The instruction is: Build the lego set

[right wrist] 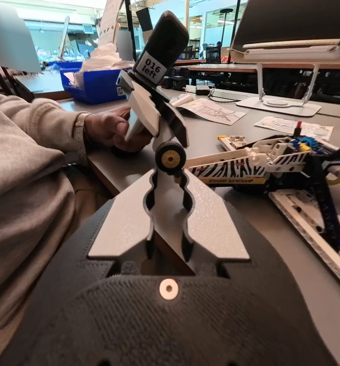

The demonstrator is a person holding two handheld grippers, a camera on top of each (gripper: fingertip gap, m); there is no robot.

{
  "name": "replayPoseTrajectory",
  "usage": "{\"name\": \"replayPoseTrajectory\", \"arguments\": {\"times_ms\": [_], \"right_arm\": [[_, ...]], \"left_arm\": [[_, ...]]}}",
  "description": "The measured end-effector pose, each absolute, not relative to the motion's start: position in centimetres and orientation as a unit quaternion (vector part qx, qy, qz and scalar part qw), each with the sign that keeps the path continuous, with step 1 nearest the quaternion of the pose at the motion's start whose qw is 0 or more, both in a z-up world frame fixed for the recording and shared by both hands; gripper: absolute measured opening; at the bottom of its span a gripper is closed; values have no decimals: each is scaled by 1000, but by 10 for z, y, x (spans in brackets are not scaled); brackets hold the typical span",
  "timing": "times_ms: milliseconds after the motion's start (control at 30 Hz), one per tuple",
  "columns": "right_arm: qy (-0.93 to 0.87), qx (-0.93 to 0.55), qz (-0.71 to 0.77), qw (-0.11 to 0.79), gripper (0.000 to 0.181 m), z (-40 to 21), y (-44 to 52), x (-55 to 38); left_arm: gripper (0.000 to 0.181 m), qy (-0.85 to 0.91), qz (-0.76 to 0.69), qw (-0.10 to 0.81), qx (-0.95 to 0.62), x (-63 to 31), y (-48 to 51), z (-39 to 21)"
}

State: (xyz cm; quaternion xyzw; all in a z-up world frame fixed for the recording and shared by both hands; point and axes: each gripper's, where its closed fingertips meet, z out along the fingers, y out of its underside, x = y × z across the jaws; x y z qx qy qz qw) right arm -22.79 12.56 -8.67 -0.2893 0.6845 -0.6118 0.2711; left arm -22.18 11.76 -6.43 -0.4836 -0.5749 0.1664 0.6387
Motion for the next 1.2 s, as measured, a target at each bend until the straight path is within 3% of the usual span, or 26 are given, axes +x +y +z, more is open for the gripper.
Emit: {"name": "replayPoseTrajectory", "arguments": {"times_ms": [200,400,467,567,733,933,1033,1200], "right_arm": [[662,-321,-668,110,52,-76,119,-234],[616,-408,-673,-44,43,-74,110,-228],[619,-443,-648,-41,30,-78,109,-220],[620,-470,-627,-39,29,-78,102,-214],[638,-431,-637,40,29,-50,86,-214],[671,-387,-627,81,29,-28,69,-221],[687,-373,-618,90,29,-22,64,-221],[709,-367,-596,89,30,-19,59,-220]], "left_arm": [[30,-578,190,639,-472,-219,109,-61],[29,-581,233,622,-470,-216,99,-58],[30,-583,254,612,-470,-215,94,-57],[34,-589,292,599,-457,-212,83,-52],[48,-626,372,535,-428,-211,62,-52],[50,-636,426,545,-341,-212,59,-37],[84,-610,408,594,-328,-211,68,-29],[89,-582,363,629,-365,-212,91,-28]]}}
